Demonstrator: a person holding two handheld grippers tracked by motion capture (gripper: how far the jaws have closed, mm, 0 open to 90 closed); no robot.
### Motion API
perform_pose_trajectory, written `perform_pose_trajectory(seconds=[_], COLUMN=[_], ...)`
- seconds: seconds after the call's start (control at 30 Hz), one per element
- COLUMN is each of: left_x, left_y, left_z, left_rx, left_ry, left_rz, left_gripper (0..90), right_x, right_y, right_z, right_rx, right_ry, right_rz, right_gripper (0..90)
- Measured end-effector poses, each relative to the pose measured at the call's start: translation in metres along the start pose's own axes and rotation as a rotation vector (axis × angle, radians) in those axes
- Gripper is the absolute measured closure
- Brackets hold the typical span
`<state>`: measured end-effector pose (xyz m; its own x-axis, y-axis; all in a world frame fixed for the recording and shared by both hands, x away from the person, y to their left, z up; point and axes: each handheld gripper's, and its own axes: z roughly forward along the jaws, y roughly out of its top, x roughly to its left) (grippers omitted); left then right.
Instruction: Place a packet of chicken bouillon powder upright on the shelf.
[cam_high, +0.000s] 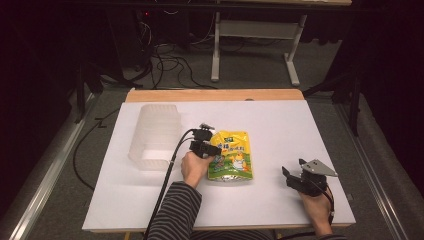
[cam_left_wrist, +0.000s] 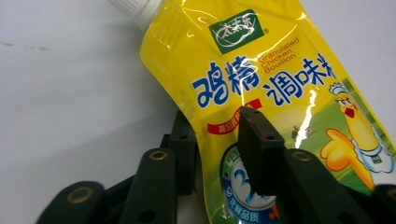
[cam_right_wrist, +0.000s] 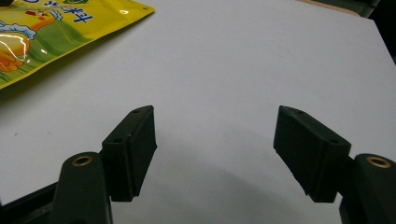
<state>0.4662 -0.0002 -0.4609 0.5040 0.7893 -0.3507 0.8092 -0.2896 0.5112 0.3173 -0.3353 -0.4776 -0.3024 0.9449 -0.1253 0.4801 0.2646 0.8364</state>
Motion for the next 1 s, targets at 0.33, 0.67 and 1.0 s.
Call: perform_pose_trajectory(seconds=[0.33,0.67,1.0], left_x=[-0.004,-0.018,-0.037], left_y=[-0.001,0.002,0.013], left_z=[-0.002,-0.025,-0.054], left_rx=[-0.031,-0.126,-0.191], left_ry=[-0.057,-0.102,-0.122], left_rz=[0.044,0.127,0.243], left_gripper=[88.0,89.4,89.8], right_x=[0.000,0.000,-0.001], right_y=[0.000,0.000,0.000], right_z=[0.001,0.001,0.001], right_rx=[0.008,0.015,0.014], right_ry=[0.001,0.003,0.006], right_rz=[0.004,0.004,0.007], right_gripper=[30.7,30.5,30.2])
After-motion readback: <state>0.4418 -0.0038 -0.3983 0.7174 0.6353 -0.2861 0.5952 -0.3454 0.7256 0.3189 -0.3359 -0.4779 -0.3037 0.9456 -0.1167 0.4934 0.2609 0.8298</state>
